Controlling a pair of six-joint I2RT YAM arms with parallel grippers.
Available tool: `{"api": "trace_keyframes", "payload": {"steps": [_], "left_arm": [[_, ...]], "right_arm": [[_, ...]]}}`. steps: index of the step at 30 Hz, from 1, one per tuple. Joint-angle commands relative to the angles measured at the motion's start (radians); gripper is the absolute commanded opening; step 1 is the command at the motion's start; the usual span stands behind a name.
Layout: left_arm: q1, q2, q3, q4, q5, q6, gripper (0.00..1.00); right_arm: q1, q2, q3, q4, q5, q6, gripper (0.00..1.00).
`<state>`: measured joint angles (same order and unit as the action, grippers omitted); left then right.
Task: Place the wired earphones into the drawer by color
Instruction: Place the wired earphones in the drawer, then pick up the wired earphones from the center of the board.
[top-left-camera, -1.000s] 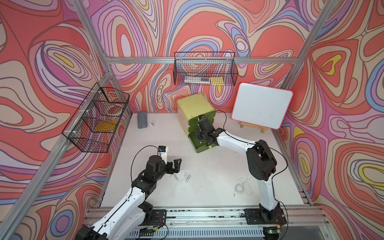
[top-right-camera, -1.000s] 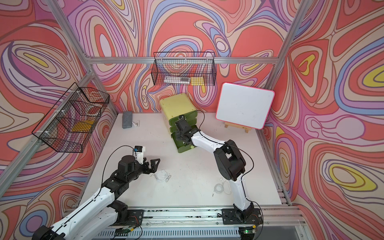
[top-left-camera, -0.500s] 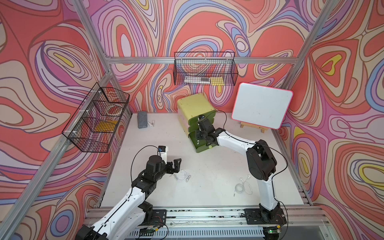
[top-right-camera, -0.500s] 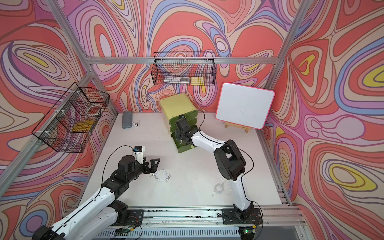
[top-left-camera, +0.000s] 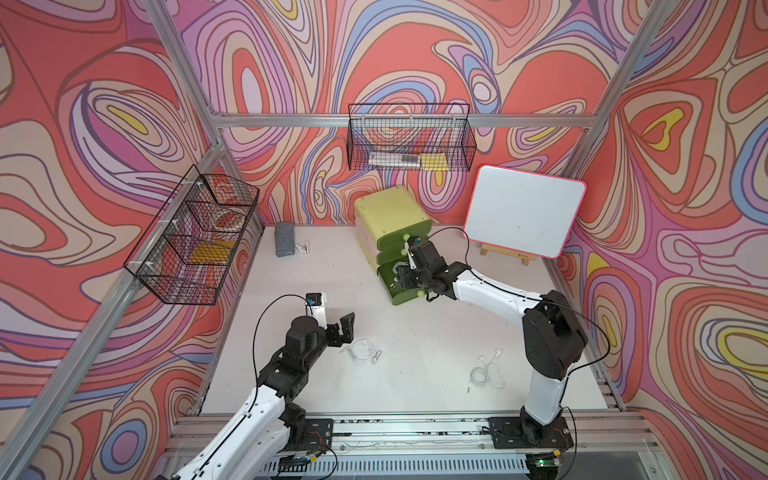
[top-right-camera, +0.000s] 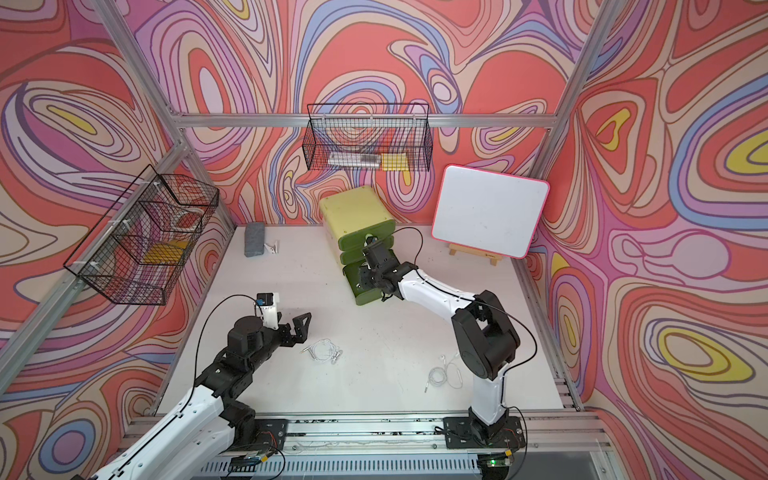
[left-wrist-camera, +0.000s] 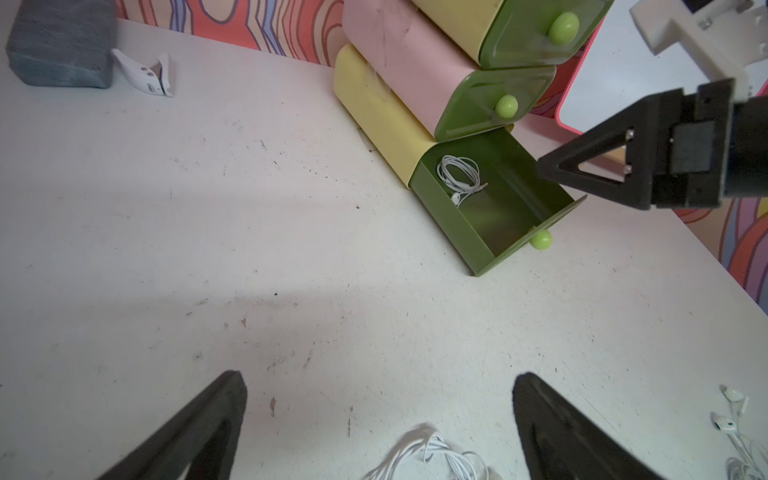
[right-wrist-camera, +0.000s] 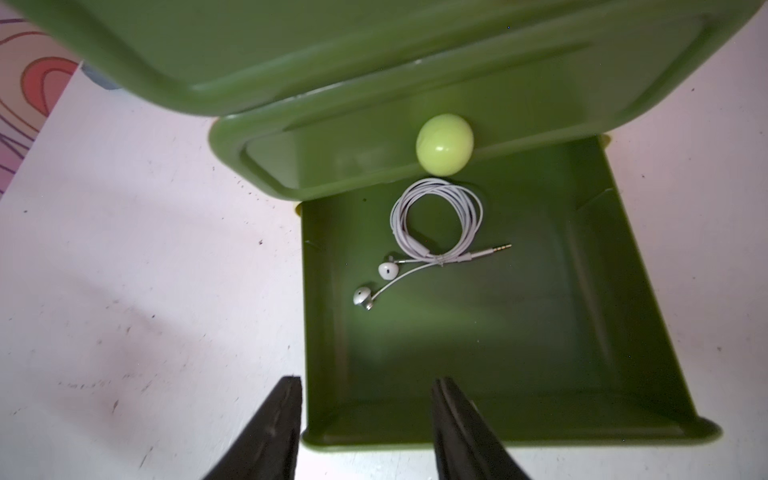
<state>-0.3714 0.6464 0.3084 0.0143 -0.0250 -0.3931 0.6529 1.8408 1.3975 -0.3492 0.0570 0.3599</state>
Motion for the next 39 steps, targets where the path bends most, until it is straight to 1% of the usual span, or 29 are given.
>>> {"api": "trace_keyframes", "payload": {"steps": [1,5,10,17,25,33,39], "left_arm": [[0.008,-0.067,-0.028,-0.040,-0.086,-0.006,0.99],[0.008,-0.152,-0.051,-0.064,-0.156,-0.015,0.99],[0.008,-0.243,-0.073,-0.091,-0.206,-0.022,0.99],[0.008,-0.321,-0.084,-0.125,-0.249,-0.035,0.99],[0.009,-0.335,-0.088,-0.127,-0.240,-0.040,0.99],[0.008,-0.329,-0.086,-0.123,-0.225,-0.042,0.99],[0.008,-0.327,-0.086,-0.122,-0.220,-0.042,0.99]], "right_arm": [[0.043,-0.055,-0.049,-0.038,-0.041,-0.006,0.53],[0.115,-0.092,-0.077,-0.071,-0.050,-0.005,0.55],[0.221,-0.075,-0.068,-0.108,-0.045,-0.016,0.56],[0.311,0.021,-0.020,-0.135,-0.073,-0.010,0.57],[0.355,0.124,0.056,-0.161,-0.103,-0.017,0.57],[0.358,0.222,0.127,-0.194,-0.122,-0.029,0.54],[0.358,0.270,0.154,-0.204,-0.119,-0.042,0.53]]}}
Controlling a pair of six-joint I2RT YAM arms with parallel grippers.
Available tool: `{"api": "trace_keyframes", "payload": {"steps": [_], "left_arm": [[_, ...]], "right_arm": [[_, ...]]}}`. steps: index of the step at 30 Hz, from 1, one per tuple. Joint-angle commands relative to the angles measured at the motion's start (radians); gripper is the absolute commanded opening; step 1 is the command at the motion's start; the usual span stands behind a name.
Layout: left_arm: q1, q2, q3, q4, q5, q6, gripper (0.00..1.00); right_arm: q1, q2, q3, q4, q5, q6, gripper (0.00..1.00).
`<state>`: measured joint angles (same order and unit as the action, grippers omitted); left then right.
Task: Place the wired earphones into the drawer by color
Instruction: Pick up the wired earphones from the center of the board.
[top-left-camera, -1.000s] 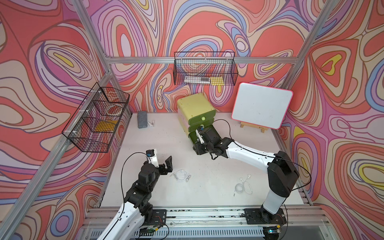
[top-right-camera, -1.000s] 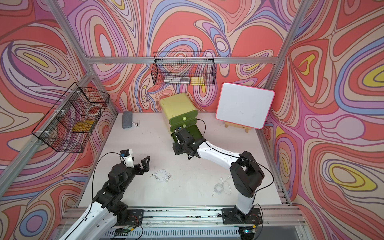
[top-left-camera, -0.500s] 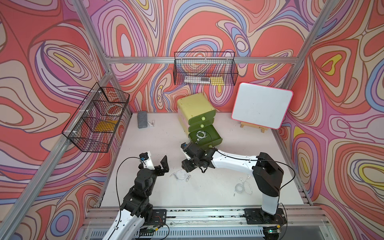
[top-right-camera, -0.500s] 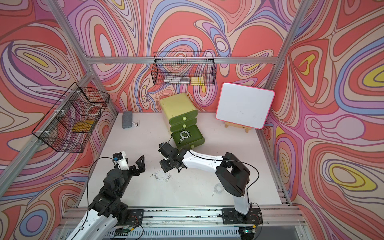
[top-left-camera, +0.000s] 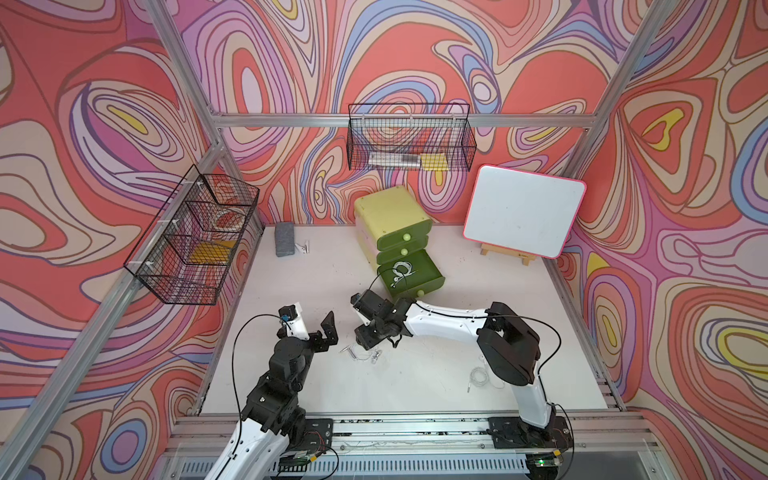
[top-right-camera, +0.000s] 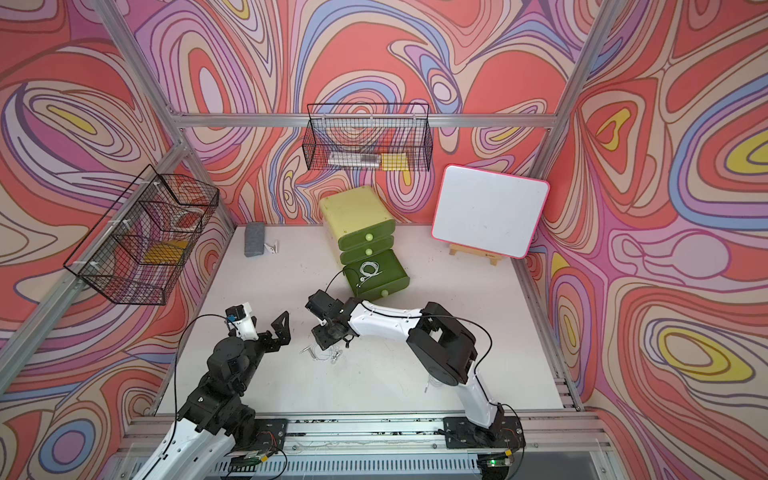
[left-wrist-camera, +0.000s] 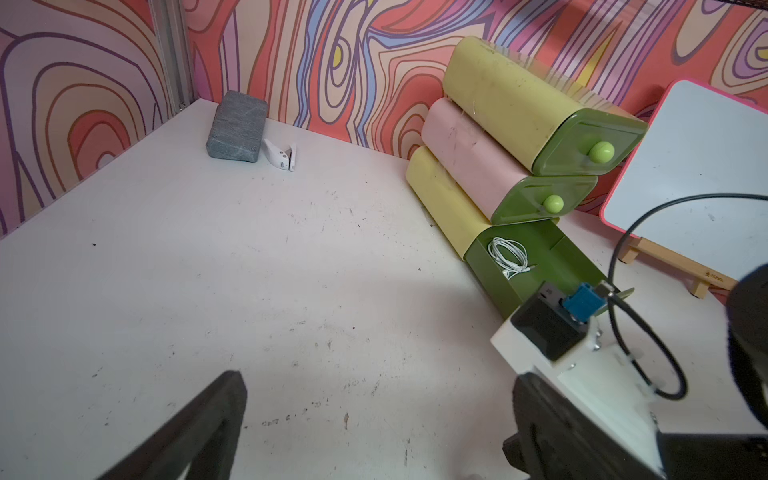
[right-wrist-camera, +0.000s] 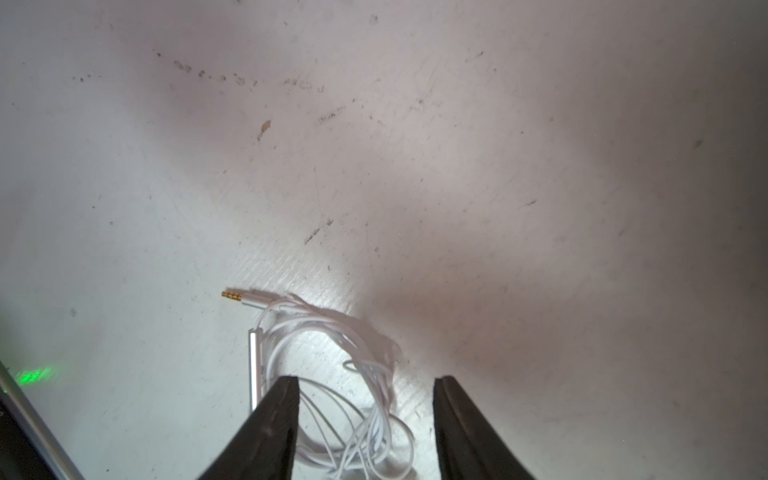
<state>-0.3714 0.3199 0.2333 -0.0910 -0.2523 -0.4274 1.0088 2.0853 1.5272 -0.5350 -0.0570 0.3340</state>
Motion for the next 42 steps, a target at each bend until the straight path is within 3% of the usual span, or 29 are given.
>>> {"api": "trace_keyframes", "payload": {"steps": [1,29,34,42], "left_arm": [[0.008,-0.001,-0.011,-0.015,0.007,-0.008,0.99],[0.008,0.003,-0.016,-0.007,0.016,-0.010,0.99],[0.008,0.002,-0.017,-0.007,0.016,-0.010,0.99],[0.008,0.002,-0.017,-0.006,0.018,-0.008,0.99]], "right_arm": [[0.003,0.033,0.032,-0.023,-0.002,-0.019,0.53],[0.007,0.099,0.082,-0.077,0.009,-0.029,0.40],[0.010,0.111,0.085,-0.082,0.016,-0.029,0.36],[0.013,0.119,0.096,-0.118,0.041,-0.029,0.19]]}}
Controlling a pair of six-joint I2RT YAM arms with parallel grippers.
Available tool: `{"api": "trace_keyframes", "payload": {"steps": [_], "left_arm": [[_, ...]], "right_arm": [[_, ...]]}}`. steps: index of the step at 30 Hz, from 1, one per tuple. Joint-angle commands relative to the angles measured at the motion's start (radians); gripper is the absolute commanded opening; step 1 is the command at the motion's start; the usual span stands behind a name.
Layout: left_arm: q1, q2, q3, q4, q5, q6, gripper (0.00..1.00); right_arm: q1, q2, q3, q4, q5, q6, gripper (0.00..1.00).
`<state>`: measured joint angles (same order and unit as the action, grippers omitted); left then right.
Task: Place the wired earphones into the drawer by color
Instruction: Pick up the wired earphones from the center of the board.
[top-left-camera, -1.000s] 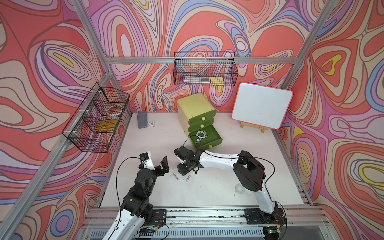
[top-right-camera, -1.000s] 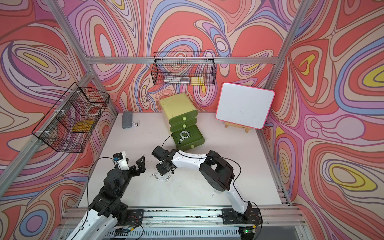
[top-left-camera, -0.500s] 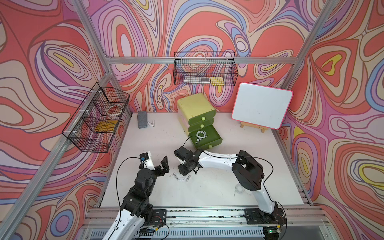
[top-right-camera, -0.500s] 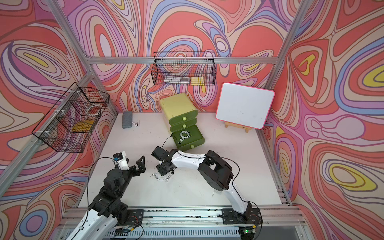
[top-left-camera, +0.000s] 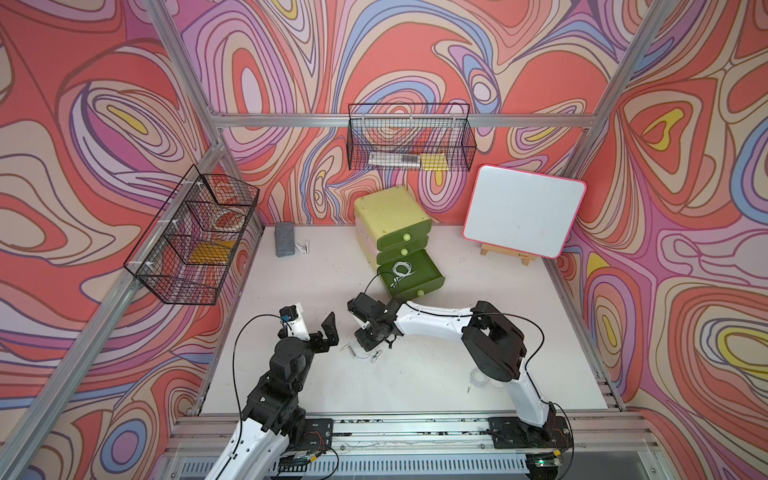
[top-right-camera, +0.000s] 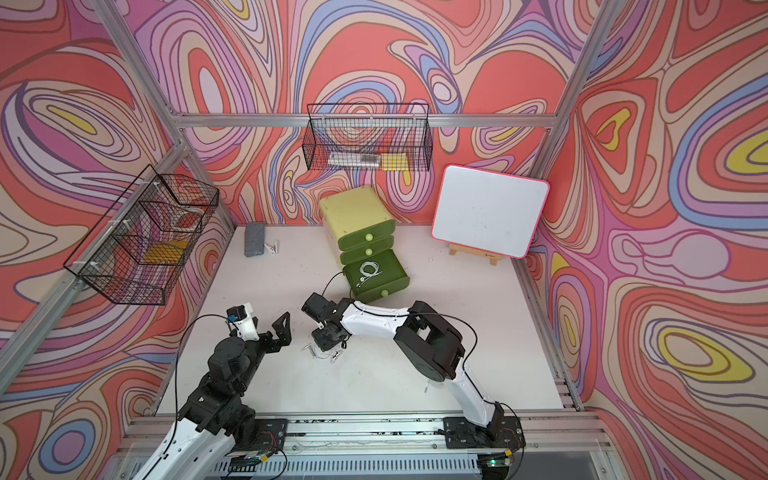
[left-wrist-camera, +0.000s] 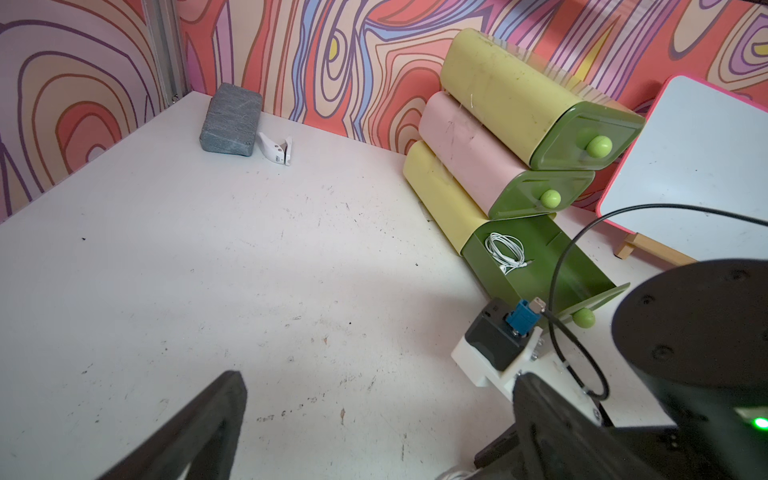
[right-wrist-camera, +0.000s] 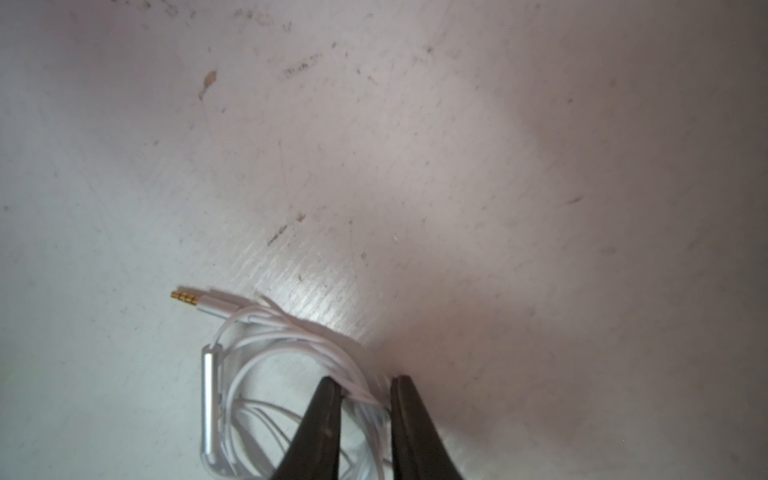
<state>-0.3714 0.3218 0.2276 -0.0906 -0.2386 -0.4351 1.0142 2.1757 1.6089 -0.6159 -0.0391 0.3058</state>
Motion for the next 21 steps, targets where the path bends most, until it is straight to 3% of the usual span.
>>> {"api": "trace_keyframes", "payload": {"steps": [1,9,21], "left_arm": [[0.009,0.000,-0.011,-0.006,0.004,0.000,0.99],[0.008,0.003,-0.012,-0.004,0.005,0.000,0.99],[0.009,0.005,-0.015,0.002,0.014,0.007,0.99]], "right_arm": [[0.009,0.026,0.013,-0.043,0.026,0.000,0.17],[0.009,-0.006,-0.003,-0.039,0.051,0.001,0.00],[0.010,-0.131,-0.054,0.010,0.114,0.025,0.00]]}}
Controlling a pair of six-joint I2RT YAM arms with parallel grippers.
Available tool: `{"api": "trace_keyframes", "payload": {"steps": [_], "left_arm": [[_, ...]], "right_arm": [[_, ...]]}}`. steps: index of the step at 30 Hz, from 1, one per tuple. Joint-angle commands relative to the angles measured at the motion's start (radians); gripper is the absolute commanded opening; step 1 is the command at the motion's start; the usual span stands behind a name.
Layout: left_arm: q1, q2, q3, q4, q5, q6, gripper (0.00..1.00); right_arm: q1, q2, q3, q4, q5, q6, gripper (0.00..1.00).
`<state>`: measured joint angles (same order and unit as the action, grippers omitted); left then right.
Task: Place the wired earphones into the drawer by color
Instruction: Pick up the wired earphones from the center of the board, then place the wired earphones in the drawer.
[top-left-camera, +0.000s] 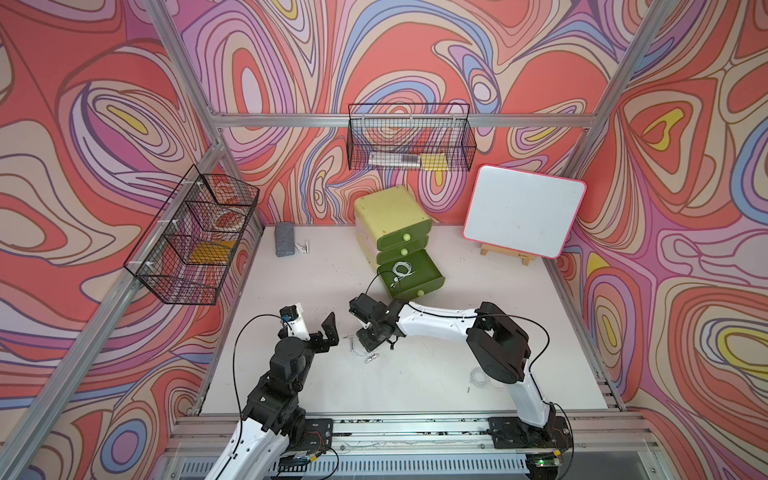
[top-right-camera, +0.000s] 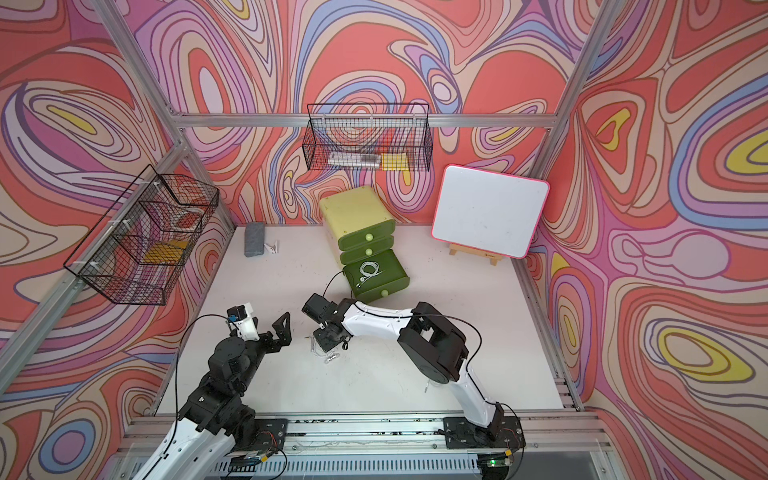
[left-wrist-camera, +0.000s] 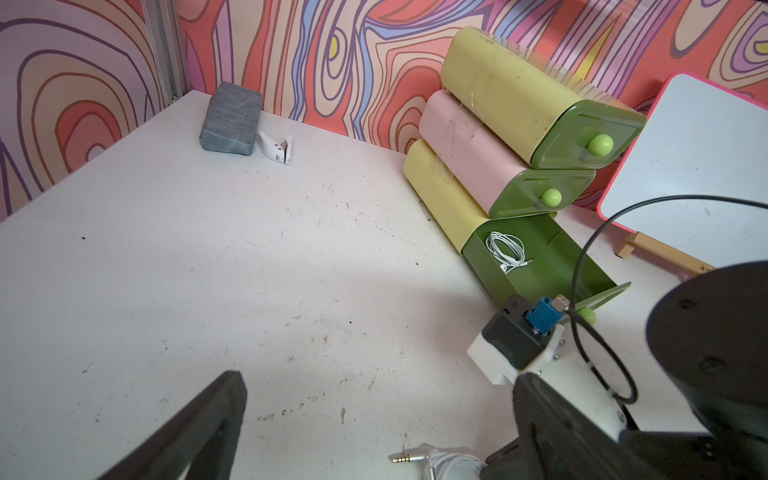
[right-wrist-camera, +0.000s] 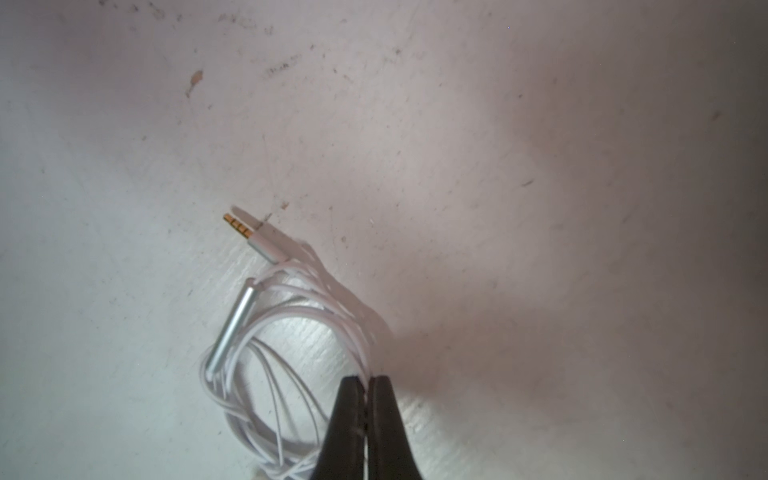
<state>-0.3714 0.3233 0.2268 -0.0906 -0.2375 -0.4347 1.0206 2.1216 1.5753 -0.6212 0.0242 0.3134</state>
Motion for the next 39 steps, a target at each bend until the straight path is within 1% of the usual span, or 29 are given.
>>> {"api": "trace_keyframes", "payload": {"steps": [1,9,16,21,25,29,33,39], "left_arm": [[0.008,0.003,-0.014,0.003,0.017,0.009,0.99],[0.009,0.016,-0.015,0.023,0.068,0.021,0.99],[0.008,0.060,-0.016,0.068,0.141,0.018,0.99],[0.008,0.118,-0.017,0.126,0.226,0.024,0.99],[0.008,0.156,-0.020,0.172,0.290,0.037,0.99],[0.008,0.191,-0.024,0.223,0.355,0.055,0.99],[0.008,0.225,-0.021,0.258,0.417,0.062,0.99],[0.008,0.246,-0.021,0.272,0.422,0.065,0.99]], "right_arm": [[0.003,-0.093,-0.031,0.025,0.063,0.020,0.00],[0.002,-0.240,-0.117,0.080,0.201,0.037,0.00],[-0.002,-0.345,-0.135,0.059,0.358,0.049,0.00],[-0.050,-0.426,-0.142,0.051,0.424,0.032,0.00],[-0.123,-0.465,-0.162,0.084,0.437,0.010,0.00],[-0.204,-0.476,-0.191,0.164,0.439,-0.003,0.00],[-0.255,-0.450,-0.204,0.245,0.454,-0.033,0.00],[-0.304,-0.359,-0.165,0.340,0.427,-0.086,0.00]]}}
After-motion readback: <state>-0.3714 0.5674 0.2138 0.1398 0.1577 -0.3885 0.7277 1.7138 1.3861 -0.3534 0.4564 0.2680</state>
